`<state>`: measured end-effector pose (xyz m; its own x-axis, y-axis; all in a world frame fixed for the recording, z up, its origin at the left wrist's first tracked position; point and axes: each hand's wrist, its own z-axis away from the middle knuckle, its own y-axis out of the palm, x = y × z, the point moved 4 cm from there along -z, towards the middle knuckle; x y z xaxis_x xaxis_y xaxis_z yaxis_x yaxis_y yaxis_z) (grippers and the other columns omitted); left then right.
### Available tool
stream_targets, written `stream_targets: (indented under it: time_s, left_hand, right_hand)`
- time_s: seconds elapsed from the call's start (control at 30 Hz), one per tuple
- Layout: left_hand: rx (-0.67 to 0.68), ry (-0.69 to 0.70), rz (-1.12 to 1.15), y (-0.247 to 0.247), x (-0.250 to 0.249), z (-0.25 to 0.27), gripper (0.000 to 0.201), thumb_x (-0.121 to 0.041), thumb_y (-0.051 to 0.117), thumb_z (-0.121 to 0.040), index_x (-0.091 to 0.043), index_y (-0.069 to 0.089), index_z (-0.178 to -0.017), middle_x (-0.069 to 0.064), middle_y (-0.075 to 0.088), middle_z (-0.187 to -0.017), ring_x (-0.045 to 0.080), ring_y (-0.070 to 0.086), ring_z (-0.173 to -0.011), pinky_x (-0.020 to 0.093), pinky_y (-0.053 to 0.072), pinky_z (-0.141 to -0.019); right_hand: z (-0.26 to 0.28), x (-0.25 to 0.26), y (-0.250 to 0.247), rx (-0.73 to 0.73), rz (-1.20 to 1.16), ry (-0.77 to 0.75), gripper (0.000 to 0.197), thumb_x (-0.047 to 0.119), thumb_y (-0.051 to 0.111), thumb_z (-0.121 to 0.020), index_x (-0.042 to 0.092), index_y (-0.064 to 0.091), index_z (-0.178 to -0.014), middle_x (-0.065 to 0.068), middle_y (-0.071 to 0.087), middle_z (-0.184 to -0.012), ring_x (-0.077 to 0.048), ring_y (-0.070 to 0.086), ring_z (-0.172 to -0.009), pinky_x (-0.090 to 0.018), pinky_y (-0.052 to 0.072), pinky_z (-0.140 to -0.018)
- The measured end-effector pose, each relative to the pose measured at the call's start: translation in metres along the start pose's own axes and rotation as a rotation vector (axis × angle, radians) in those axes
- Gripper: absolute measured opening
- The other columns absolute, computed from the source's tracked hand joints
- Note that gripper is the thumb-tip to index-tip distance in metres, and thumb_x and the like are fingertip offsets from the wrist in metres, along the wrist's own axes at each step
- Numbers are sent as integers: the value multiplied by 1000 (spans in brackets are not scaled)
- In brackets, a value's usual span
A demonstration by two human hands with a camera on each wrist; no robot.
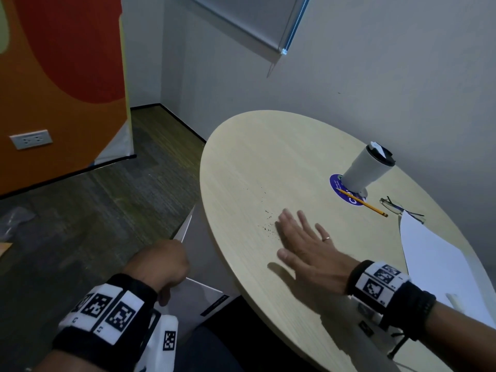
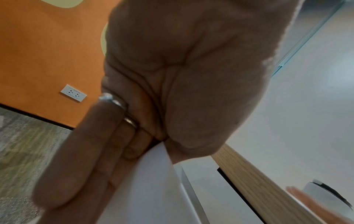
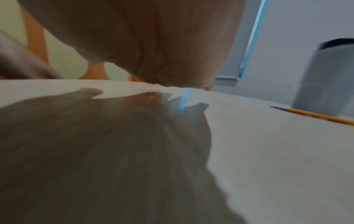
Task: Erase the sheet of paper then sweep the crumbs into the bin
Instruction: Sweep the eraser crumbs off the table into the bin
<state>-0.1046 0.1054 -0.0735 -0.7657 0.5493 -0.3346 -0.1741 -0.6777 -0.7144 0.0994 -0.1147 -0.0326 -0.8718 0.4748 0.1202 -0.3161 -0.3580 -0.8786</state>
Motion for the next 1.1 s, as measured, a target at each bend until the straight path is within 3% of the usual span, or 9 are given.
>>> stream_targets:
  time_s: [0.17, 0.3, 0.4, 0.47, 0.57, 0.63, 0.77, 0.87, 1.1]
  left_hand:
    - [6, -30, 29, 0, -2, 2, 27, -3, 46, -95, -8, 52, -69, 13, 64, -75, 22, 63, -66, 30, 52, -71]
    - [4, -19, 29, -1, -4, 4, 29, -3, 46, -97, -8, 53, -69, 7, 55, -66, 16, 55, -56, 27, 49, -59]
    - [-1, -9, 19, -2, -4, 5, 30, -4, 45, -98, -9, 52, -69, 7, 54, -68, 16, 53, -56, 27, 52, -58]
    - [-3, -8, 24, -3, -4, 5, 31, -3, 44, -97, -8, 53, -68, 7, 54, -67, 17, 54, -57, 31, 57, -72]
    - [2, -10, 33, -3, -5, 5, 33, -3, 44, -97, -7, 54, -66, 8, 56, -66, 17, 55, -57, 30, 55, -71]
    - [28, -10, 53, -1, -5, 4, 31, -2, 43, -96, -4, 56, -68, 10, 61, -63, 19, 58, -54, 32, 57, -72]
    - [55, -7, 68, 0, -5, 10, 32, -1, 42, -95, 0, 61, -69, 13, 69, -60, 23, 64, -51, 35, 62, -72]
    - [4, -3, 40, -4, -6, 12, 33, -4, 44, -98, -7, 52, -66, 9, 58, -66, 17, 54, -55, 33, 58, -79]
    - [7, -7, -16, -7, -4, 9, 28, -8, 44, -101, -9, 50, -73, 10, 57, -75, 15, 50, -58, 28, 49, -69]
  right_hand:
    - [8, -33, 1, 8, -16, 263, 122, 102, -14, -69, 26, -31, -162, 8, -41, -166, -18, -36, -155, -55, -14, -129]
    - [21, 7, 19, 49, 23, 58, 94, 86, 5, -95, 31, -32, -161, 12, -42, -166, -11, -41, -153, -49, -18, -128]
    - [28, 12, 19, 49, 26, -27, 96, 90, -4, -89, 35, -31, -162, 18, -40, -166, -5, -41, -152, -45, -19, -128]
    - [32, -6, 17, 20, -1, 97, 108, 97, -13, -76, 32, -34, -160, 13, -42, -166, -10, -41, -152, -48, -17, -129]
    - [42, -29, 18, 26, -15, 314, 125, 102, -20, -62, 24, -33, -160, 4, -42, -165, -17, -38, -154, -51, -14, -129]
    - [46, -26, 25, 49, -35, 347, 124, 101, -15, -68, 21, -34, -160, 0, -42, -165, -20, -36, -155, -51, -14, -128]
    - [47, 18, 35, 64, -8, 130, 103, 90, 1, -88, 26, -35, -160, 8, -45, -164, -11, -42, -153, -46, -18, -128]
    - [46, 34, 29, 62, -9, -10, 95, 88, -3, -88, 35, -31, -162, 19, -42, -165, -2, -43, -150, -43, -19, -128]
    - [50, 0, 23, 52, -32, 334, 126, 101, -18, -64, 19, -35, -159, -2, -42, -165, -20, -39, -153, -55, -15, -129]
